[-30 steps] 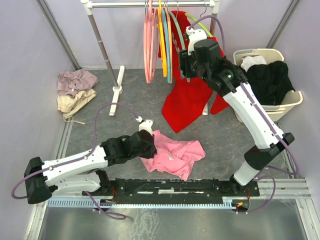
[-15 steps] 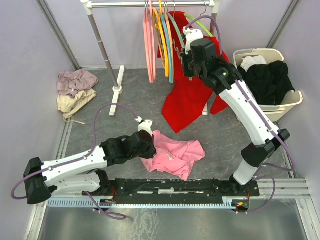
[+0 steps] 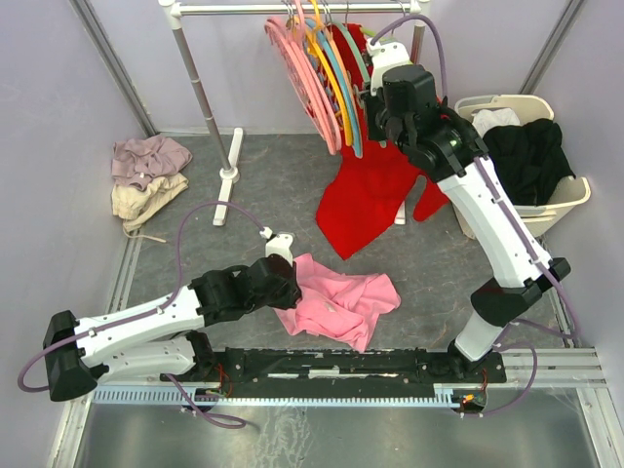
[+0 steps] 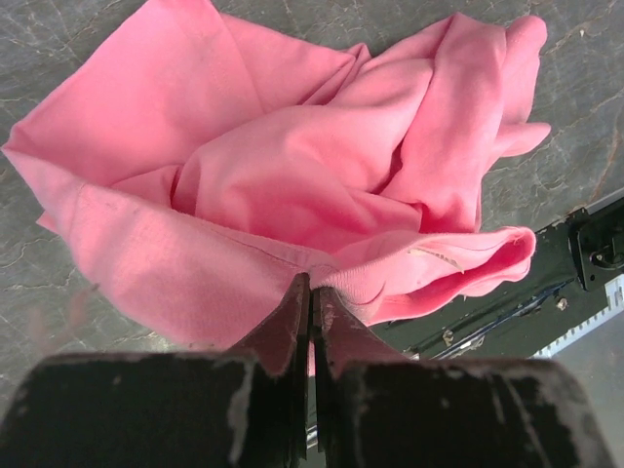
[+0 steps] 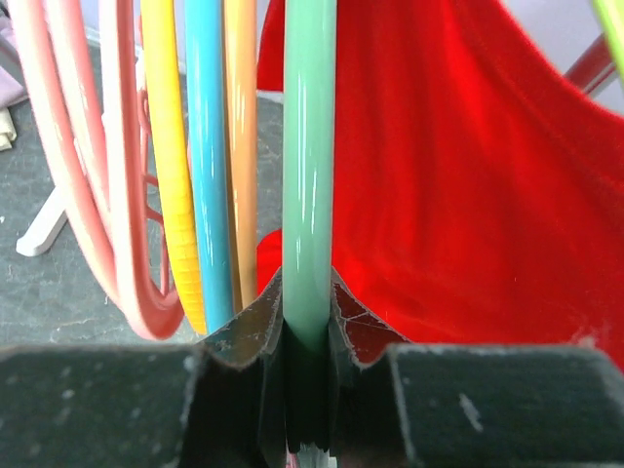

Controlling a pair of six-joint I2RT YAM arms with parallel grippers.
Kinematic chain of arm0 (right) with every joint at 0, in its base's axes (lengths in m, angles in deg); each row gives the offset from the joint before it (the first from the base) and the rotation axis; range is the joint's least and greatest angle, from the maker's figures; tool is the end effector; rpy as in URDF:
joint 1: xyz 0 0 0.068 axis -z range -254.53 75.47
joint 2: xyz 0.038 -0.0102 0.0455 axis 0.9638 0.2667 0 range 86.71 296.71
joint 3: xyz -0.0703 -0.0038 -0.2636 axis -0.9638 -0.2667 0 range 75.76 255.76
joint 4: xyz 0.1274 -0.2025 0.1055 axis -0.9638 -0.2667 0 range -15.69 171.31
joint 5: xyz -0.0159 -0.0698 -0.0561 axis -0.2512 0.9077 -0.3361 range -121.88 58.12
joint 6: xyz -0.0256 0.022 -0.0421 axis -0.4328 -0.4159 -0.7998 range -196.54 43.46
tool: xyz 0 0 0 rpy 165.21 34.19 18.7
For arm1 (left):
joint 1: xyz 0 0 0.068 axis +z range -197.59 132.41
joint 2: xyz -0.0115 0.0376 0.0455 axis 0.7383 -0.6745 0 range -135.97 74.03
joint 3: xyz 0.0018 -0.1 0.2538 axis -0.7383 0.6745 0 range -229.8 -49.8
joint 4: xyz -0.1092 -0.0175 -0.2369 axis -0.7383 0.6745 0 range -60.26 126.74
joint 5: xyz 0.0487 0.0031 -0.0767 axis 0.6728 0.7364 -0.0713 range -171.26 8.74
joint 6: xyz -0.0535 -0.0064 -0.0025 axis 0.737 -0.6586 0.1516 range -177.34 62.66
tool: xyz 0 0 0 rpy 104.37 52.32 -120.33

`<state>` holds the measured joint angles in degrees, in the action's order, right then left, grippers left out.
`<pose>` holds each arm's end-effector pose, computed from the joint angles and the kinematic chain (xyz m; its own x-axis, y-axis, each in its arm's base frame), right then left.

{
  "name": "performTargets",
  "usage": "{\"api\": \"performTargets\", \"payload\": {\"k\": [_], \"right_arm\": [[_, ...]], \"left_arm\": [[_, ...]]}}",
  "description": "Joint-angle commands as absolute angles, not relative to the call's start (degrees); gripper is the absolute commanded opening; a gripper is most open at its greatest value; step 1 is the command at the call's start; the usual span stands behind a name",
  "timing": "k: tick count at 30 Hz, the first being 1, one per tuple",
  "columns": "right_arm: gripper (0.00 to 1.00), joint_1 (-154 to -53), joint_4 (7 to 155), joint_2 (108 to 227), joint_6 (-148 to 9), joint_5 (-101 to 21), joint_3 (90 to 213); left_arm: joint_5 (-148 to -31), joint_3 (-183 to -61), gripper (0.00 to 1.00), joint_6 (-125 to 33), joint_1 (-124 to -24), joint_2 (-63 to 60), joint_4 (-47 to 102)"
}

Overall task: Place the t-shirt on the hanger
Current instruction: Pick up the hanger from the clothesline.

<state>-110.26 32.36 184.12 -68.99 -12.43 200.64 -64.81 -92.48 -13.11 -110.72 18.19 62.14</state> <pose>0.2860 0.1911 0.5022 -0.3340 -0.0877 -0.9385 -0.2576 0.9662 0.0014 0.0993 -0.1736 0.2574 -0.7655 0.0308 -0.6427 0.3240 0.8815 -0.3436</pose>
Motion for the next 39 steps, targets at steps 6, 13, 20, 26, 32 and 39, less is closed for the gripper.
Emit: {"api": "performTargets", "payload": {"k": [6,13,20,26,32,39], "right_arm": [[0.01,-110.19,35.11,179.12,-69.81,-9.46,200.96],[0.01,-110.03,38.19,175.75,-70.95,-10.48,197.09],[0.01,-109.01,42.42,176.69,-70.12,-13.92,196.26],[0.01,-108.23,44.65,178.09,-68.32,-16.43,195.46],[0.01,-106.74,47.0,175.5,-66.05,-19.99,191.36],[0.01,-104.35,48.01,174.48,-64.19,-24.14,189.61]], "left_arm": [[-63.5,-94.39,0.03,-11.07,-111.05,18.37,62.7],[-63.44,-94.89,0.03,-10.89,-111.04,18.13,63.09],[-63.33,-95.51,0.03,-10.58,-111.04,18.37,63.76],[-62.86,-96.29,0.03,-10.67,-111.04,18.56,64.99],[-62.79,-96.1,0.03,-10.49,-111.05,18.75,65.07],[-62.84,-96.2,0.03,-10.49,-111.05,18.51,65.06]]}}
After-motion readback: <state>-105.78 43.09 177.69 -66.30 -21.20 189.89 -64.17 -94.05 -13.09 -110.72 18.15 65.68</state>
